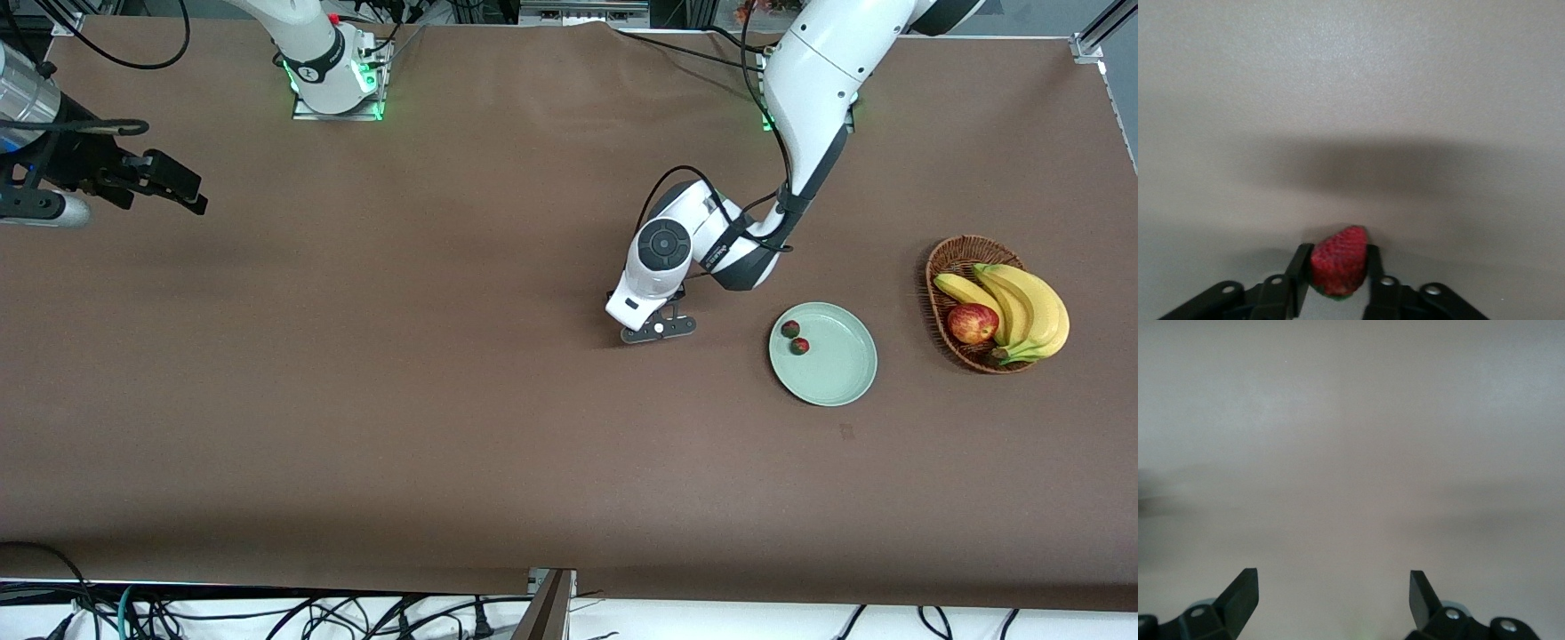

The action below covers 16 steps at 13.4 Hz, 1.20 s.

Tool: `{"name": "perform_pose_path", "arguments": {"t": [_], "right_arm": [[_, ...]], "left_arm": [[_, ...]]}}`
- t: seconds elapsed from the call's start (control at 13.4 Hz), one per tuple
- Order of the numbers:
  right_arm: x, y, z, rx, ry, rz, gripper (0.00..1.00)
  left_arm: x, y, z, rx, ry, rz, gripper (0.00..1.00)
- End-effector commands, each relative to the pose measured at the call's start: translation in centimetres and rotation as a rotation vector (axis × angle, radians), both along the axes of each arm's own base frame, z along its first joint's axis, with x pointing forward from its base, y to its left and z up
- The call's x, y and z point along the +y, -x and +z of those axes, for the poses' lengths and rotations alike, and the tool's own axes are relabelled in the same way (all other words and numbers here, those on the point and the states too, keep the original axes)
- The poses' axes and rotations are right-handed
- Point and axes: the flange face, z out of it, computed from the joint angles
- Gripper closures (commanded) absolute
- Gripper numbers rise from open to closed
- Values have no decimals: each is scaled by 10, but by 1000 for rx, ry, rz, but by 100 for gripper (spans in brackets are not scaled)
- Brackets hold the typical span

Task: Collect all strawberries into plate
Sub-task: 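Carry the strawberry over the plate and open the left gripper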

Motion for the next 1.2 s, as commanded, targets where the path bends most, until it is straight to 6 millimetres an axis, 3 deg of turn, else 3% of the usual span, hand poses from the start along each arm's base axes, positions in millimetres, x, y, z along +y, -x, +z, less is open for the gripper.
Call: {"name": "perform_pose_path", "arguments": {"t": [0.0, 0.22, 0.37, 0.6, 0.9, 1.05, 1.12], "right_arm": [[0, -6, 0, 0, 18, 26, 0], [0, -6, 5, -12, 40, 28, 0], [4, -16, 14, -36, 41, 35, 0], [-8, -19, 29, -73, 72, 22, 0], [-5, -25, 19, -61, 132, 40, 0], [-4, -25, 19, -58, 122, 34, 0], [-4, -25, 18, -56, 114, 31, 0]], "left_arm": [[5, -5, 7, -17, -23, -9, 100], [23, -14, 53, 6, -72, -60, 100], [66, -21, 89, 104, -149, -141, 96], [126, -40, 117, 183, -133, -326, 96], [234, -68, 123, 261, -133, -534, 96], [249, -80, 107, 234, -93, -678, 92], [261, -89, 100, 216, -100, -818, 85]]}}
